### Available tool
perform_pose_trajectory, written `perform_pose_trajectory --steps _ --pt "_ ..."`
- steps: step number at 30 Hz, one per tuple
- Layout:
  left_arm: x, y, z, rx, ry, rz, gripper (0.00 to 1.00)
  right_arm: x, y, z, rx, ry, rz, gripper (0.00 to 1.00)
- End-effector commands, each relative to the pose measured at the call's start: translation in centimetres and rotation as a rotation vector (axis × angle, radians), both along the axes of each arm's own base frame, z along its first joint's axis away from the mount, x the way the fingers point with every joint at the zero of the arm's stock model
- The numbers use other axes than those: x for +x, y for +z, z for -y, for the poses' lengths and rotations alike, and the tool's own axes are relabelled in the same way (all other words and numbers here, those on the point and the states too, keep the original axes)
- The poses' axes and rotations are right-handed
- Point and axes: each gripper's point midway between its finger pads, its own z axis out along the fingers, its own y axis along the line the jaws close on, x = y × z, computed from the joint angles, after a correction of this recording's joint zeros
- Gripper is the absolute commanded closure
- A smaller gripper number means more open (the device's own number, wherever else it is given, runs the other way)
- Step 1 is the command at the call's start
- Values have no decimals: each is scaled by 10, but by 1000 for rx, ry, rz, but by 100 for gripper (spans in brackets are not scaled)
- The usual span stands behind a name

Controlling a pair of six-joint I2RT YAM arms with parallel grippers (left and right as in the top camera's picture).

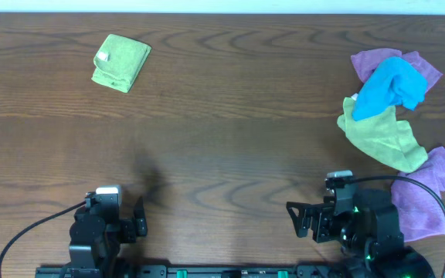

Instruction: Fold the cloth

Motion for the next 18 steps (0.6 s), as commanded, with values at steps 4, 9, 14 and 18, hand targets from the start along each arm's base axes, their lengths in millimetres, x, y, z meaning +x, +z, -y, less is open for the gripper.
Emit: perform_pose_trajectory --steps 4,9,14,18 --pt "0 0 -2 18 -1 5 5 -5 -5 6 -19 -25 -25 1" --pt "0 0 -2 18 -1 5 5 -20 -21 28 -126 -80 -84 1" --pt "0 0 -2 18 -1 5 5 -20 -18 25 -99 -78 -78 1" --pt "0 0 -2 18 -1 5 5 -5 -6 22 -49 -111 -15 1"
